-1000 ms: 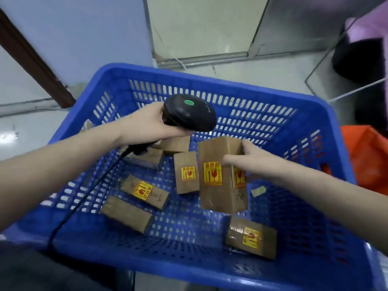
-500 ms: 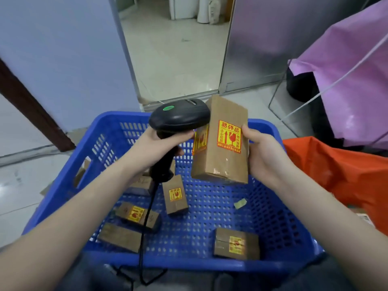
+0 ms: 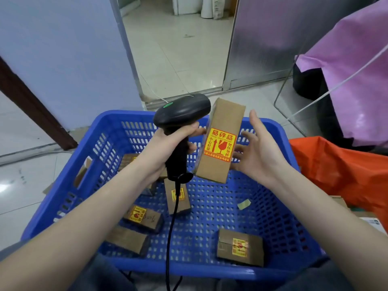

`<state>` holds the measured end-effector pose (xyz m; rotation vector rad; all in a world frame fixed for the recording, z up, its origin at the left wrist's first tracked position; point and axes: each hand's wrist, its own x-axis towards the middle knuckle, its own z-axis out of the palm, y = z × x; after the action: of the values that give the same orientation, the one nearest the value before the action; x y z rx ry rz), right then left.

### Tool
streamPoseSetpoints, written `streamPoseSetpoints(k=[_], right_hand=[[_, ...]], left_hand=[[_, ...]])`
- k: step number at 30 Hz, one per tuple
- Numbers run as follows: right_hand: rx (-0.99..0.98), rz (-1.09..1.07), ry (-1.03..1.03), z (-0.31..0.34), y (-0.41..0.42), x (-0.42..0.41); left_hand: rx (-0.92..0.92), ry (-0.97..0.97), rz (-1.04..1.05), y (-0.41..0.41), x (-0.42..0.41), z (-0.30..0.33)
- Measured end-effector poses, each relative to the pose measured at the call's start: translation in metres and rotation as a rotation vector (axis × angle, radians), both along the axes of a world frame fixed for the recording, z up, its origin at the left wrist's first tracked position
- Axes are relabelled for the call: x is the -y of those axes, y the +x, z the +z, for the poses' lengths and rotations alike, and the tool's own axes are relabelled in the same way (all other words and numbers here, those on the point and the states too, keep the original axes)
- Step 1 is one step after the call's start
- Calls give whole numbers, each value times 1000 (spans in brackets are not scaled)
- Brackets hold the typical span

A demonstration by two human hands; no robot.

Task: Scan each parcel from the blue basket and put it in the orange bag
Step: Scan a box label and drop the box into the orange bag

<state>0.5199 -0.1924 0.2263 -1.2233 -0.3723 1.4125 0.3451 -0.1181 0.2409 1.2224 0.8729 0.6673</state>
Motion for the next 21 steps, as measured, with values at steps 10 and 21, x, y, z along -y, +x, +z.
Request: streamPoseSetpoints(k=[10, 21], right_hand=[[148, 219, 135, -10, -4, -3], [194, -3, 25, -3, 9, -1]], left_hand=[[-19, 44, -43, 2, 6, 1], [-277, 331, 45, -27, -17, 8]])
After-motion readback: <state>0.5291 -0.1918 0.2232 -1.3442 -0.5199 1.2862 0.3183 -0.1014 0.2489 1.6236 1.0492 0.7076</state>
